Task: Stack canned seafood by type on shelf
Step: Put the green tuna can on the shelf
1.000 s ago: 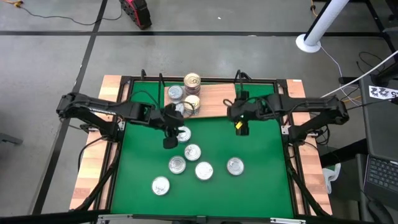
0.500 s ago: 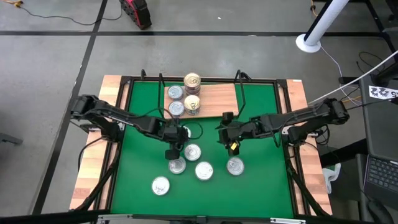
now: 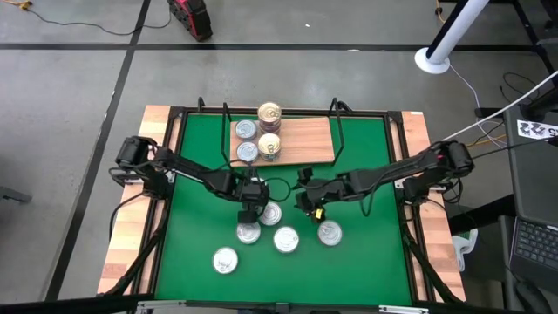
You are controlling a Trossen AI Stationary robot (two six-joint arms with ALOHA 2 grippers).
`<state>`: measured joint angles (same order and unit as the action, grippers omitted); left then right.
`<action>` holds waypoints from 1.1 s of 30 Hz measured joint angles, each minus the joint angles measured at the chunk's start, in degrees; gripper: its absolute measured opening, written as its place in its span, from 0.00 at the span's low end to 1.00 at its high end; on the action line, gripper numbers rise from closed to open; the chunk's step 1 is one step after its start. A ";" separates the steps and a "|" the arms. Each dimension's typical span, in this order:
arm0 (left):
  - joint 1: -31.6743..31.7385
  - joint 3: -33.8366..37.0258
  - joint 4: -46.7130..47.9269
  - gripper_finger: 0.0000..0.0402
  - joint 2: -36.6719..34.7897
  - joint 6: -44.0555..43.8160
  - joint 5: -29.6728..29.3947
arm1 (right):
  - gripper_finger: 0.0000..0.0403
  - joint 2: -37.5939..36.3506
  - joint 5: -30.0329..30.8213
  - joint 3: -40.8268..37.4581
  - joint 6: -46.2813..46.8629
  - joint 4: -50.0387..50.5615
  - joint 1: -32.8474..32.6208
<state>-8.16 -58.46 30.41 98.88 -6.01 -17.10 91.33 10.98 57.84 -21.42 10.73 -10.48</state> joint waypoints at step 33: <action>-0.79 -0.17 0.15 0.03 1.36 -0.02 -1.91 | 0.66 9.12 4.88 0.00 -6.20 -10.76 0.00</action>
<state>-8.95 -58.62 30.55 100.25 -6.02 -19.01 100.44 15.86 57.84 -27.62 -0.03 -10.48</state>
